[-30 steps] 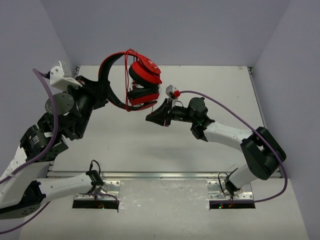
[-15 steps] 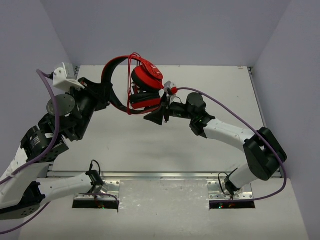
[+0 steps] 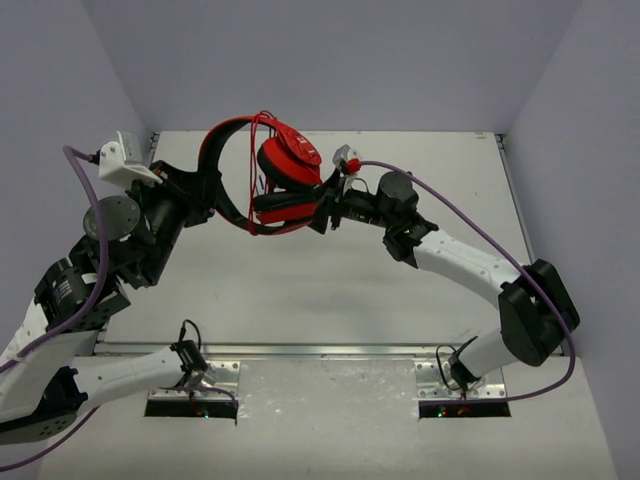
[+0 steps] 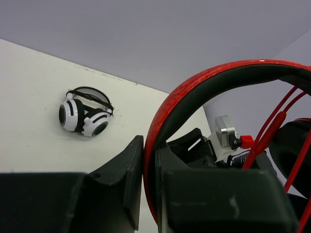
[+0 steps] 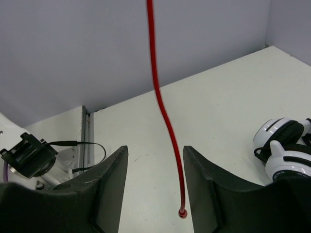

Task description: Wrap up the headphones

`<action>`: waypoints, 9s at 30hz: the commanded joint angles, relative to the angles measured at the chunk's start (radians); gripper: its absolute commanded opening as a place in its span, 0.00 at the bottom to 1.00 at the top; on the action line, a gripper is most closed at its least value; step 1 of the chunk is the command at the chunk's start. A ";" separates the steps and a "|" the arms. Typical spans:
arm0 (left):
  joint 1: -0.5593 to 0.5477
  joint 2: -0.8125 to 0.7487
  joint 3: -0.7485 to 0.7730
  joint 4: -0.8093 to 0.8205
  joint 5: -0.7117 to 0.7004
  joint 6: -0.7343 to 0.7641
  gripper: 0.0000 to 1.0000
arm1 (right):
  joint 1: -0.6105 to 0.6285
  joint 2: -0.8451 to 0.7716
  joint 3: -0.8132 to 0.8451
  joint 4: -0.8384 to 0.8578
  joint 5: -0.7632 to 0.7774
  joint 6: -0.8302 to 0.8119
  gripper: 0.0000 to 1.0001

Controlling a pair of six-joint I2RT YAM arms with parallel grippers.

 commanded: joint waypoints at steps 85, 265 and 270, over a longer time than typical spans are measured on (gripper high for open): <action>0.117 0.233 -0.888 0.943 0.266 0.362 0.00 | 0.336 -0.260 0.187 -0.965 0.371 -0.859 0.01; 0.717 1.058 -0.197 0.230 1.194 1.253 1.00 | -0.264 -0.705 -0.164 -1.129 0.150 -0.206 0.99; 0.699 0.902 -0.201 0.238 1.108 1.144 1.00 | -0.263 -0.693 -0.162 -1.138 0.174 -0.212 0.99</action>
